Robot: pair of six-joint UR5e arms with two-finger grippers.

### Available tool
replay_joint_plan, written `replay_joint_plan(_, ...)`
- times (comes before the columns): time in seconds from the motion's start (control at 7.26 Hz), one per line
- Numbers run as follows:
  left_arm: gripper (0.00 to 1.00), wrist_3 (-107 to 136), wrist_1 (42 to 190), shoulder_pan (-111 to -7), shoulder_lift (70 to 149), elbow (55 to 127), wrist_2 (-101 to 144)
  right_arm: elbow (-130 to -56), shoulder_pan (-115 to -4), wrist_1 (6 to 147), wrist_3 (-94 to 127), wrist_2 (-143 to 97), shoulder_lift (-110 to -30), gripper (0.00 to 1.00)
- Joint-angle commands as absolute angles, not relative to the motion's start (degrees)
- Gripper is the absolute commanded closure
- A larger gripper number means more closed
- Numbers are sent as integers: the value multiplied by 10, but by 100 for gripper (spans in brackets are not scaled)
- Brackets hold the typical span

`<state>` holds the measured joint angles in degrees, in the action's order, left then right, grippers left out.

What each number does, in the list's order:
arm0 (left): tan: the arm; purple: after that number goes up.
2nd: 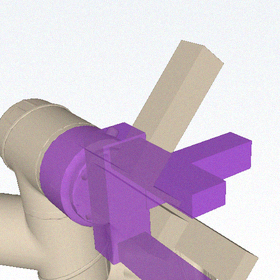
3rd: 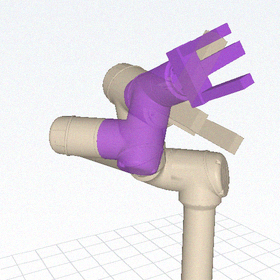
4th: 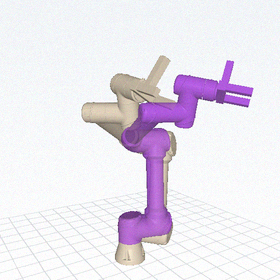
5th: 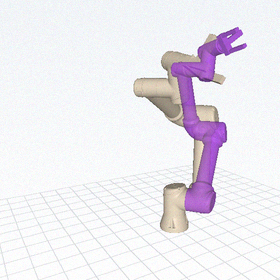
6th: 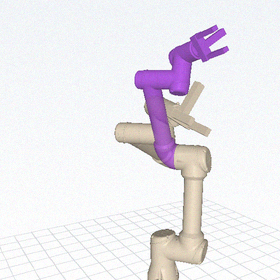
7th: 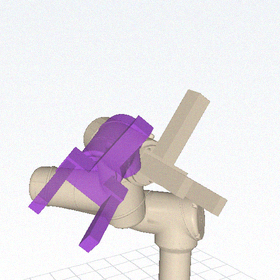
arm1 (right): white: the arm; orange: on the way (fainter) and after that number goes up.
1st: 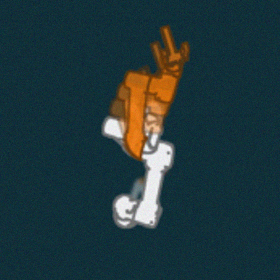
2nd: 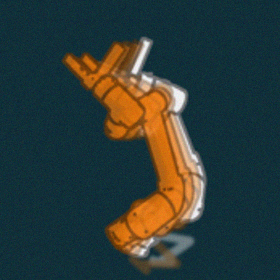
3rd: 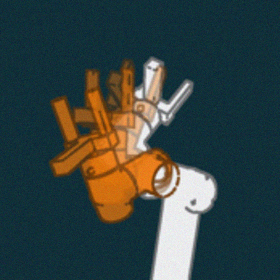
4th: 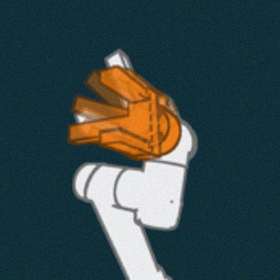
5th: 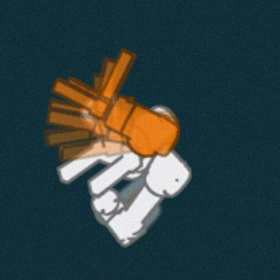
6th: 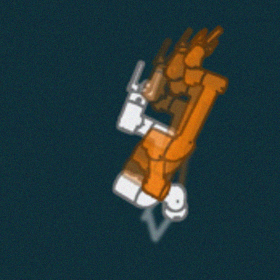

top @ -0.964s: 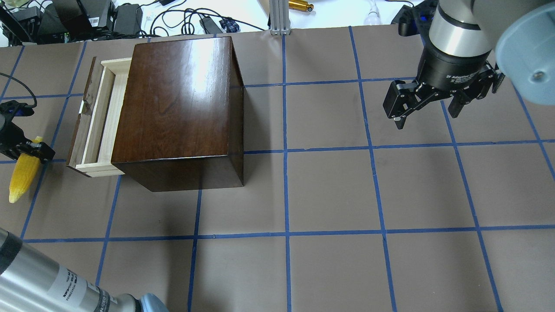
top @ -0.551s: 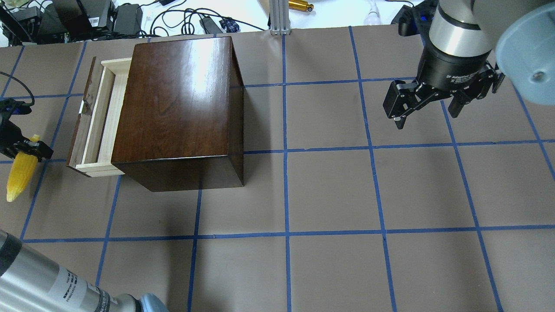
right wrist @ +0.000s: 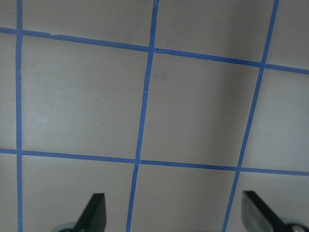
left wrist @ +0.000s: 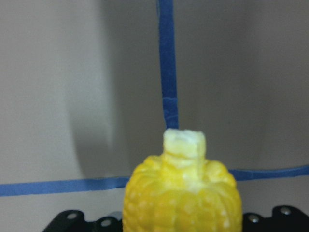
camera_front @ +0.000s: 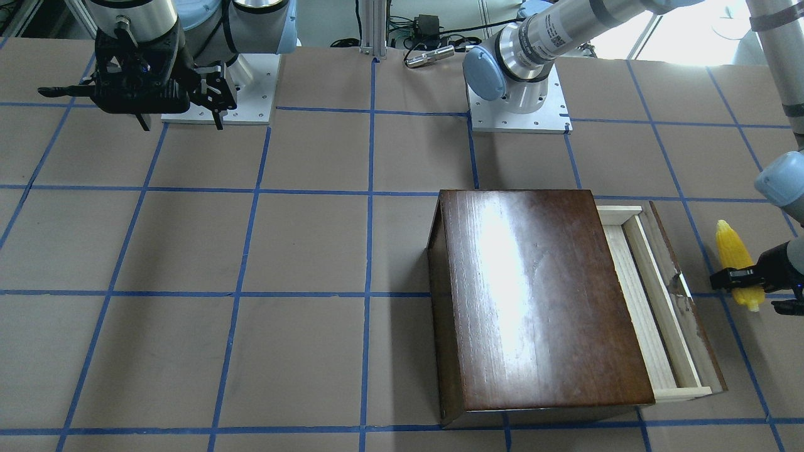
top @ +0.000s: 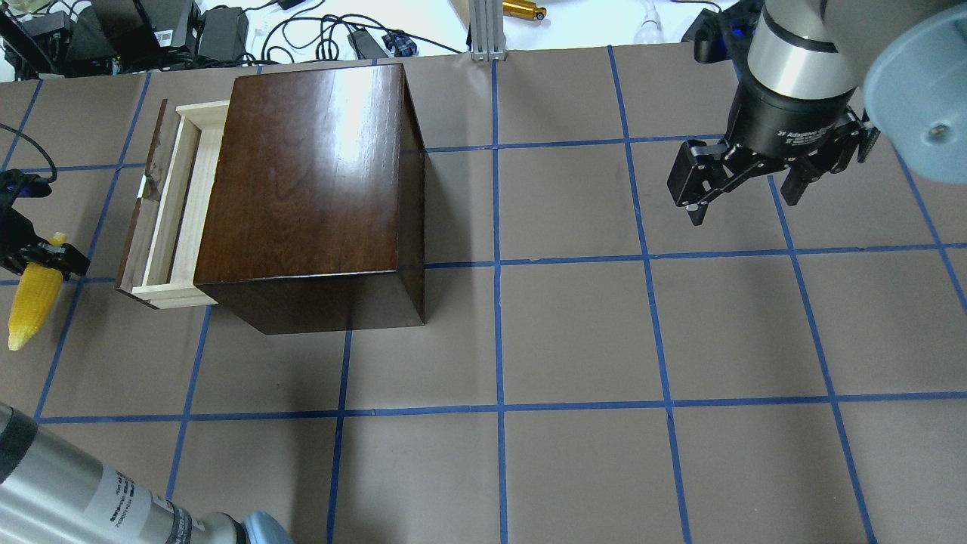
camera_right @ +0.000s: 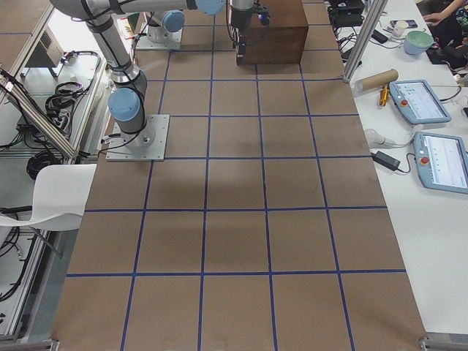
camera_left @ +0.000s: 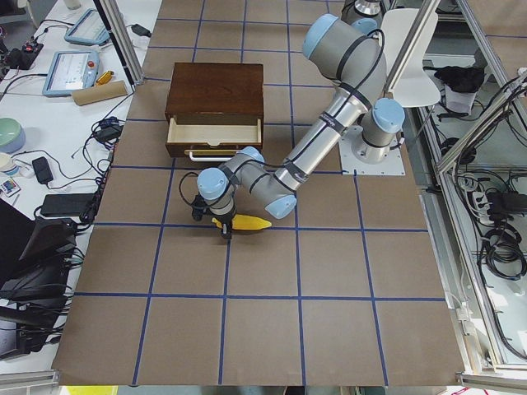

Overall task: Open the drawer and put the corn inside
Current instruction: 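Lift the corn with the left gripper and carry it over the open drawer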

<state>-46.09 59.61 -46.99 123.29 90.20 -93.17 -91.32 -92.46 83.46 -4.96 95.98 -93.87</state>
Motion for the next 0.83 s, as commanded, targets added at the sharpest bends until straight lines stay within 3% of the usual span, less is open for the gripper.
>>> replay_joint_plan(0.0, 79, -460, 609, -472, 1179, 901, -931, -913, -925, 834, -50, 960, -939, 0)
replay_joint_plan(0.69, 82, -406, 716, -542, 1046, 893, -884, -913, -925, 834, -50, 960, -939, 0)
